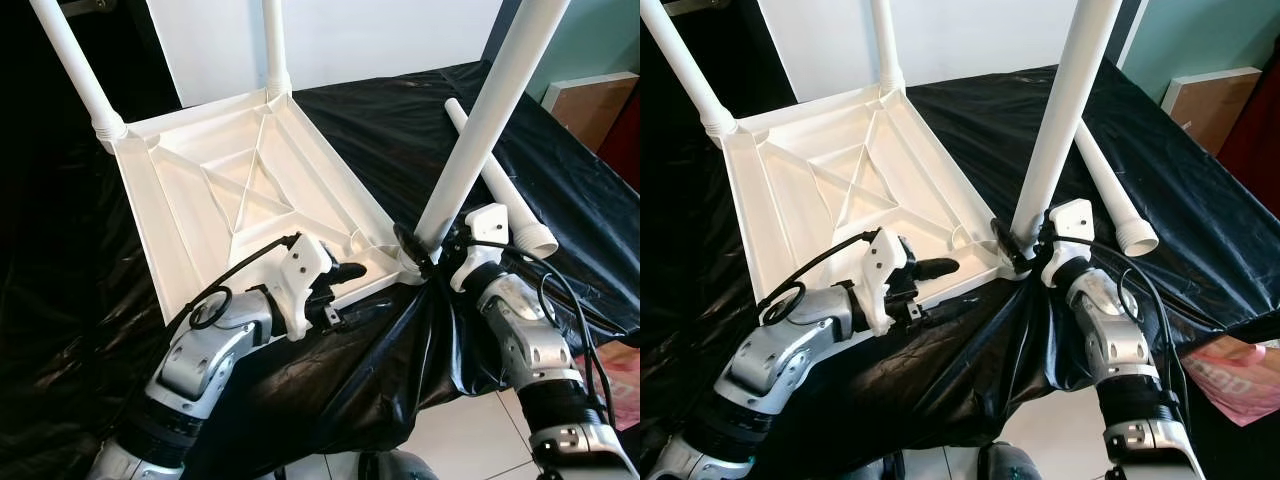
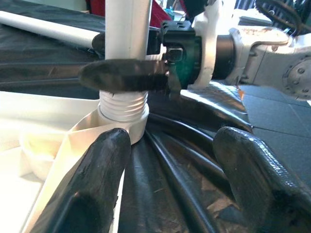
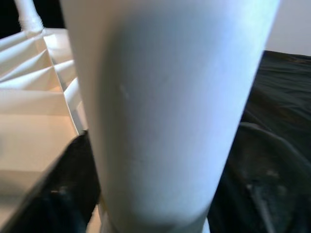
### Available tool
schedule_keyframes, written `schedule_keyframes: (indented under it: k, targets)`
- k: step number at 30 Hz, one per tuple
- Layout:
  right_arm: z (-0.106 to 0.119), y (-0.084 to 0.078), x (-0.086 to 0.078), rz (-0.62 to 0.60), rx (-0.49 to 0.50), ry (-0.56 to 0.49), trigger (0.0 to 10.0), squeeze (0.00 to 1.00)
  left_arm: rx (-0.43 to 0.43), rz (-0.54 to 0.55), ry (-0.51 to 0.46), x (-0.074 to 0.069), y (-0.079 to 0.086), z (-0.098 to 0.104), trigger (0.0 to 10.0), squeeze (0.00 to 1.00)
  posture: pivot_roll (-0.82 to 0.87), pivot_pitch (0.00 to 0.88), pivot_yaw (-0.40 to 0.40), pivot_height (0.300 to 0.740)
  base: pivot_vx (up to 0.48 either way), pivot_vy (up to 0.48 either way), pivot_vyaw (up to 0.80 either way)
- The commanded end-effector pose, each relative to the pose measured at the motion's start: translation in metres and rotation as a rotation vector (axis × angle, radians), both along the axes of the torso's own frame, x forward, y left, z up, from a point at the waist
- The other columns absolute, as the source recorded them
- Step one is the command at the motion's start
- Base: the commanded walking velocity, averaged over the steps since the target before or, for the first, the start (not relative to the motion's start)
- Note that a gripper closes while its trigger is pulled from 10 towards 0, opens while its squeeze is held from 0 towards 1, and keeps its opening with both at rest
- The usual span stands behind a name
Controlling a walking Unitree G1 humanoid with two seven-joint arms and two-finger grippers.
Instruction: Building children table
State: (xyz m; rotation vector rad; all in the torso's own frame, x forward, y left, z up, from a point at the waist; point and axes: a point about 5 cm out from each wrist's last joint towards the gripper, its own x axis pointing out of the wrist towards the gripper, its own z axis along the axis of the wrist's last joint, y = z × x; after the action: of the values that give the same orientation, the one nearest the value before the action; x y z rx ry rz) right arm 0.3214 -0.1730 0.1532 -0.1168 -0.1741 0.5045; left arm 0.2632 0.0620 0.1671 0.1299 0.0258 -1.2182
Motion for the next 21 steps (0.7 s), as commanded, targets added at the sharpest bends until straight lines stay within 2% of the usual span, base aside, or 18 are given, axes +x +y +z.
schedule_keyframes:
  k: [1, 2, 9, 15, 16, 17, 18, 21]
  targets:
    - [-0.007, 0.002, -0.001, 0.024, -0.017, 0.020, 2.9, 0.00, 0.014, 0.052, -0.008, 0.004, 0.000, -0.005, 10.0, 0.00, -0.01, 0.100, -0.033, 0.740, 0.000, 0.000, 0.00]
    - [-0.009, 0.002, -0.001, 0.028, -0.021, 0.025, 0.0, 0.00, 0.014, 0.074, -0.030, 0.007, 0.000, -0.006, 10.0, 0.00, -0.01, 0.100, -0.035, 0.740, 0.000, 0.000, 0.00]
    - [-0.017, -0.001, -0.005, 0.028, -0.023, 0.055, 0.0, 0.00, 0.058, 0.175, -0.113, 0.014, 0.001, -0.014, 10.0, 0.00, -0.02, 0.103, -0.029, 0.740, 0.000, 0.000, 0.00]
    - [-0.024, -0.003, -0.007, 0.014, 0.007, 0.074, 0.0, 0.00, 0.071, 0.194, -0.132, 0.016, 0.001, -0.015, 10.0, 0.00, -0.02, 0.106, -0.021, 0.740, 0.000, 0.000, 0.00]
    - [-0.026, -0.004, -0.008, -0.002, 0.025, 0.083, 2.3, 0.00, 0.069, 0.196, -0.138, 0.016, 0.001, -0.014, 10.0, 0.00, -0.02, 0.106, -0.019, 0.740, 0.000, 0.000, 0.00]
    - [-0.026, -0.004, -0.008, -0.002, 0.025, 0.083, 2.3, 0.00, 0.069, 0.196, -0.138, 0.016, 0.001, -0.014, 10.0, 0.00, -0.02, 0.106, -0.019, 0.740, 0.000, 0.000, 0.00]
    - [-0.028, -0.003, -0.009, -0.019, 0.039, 0.088, 10.0, 0.00, 0.069, 0.198, -0.142, 0.017, 0.001, -0.014, 10.0, 0.00, -0.02, 0.110, -0.015, 0.740, 0.000, 0.000, 0.00]
    - [-0.029, -0.002, -0.009, -0.034, 0.055, 0.094, 10.0, 0.00, 0.068, 0.198, -0.147, 0.017, 0.000, -0.014, 10.0, 0.00, -0.02, 0.110, -0.015, 0.740, 0.000, 0.000, 0.00]
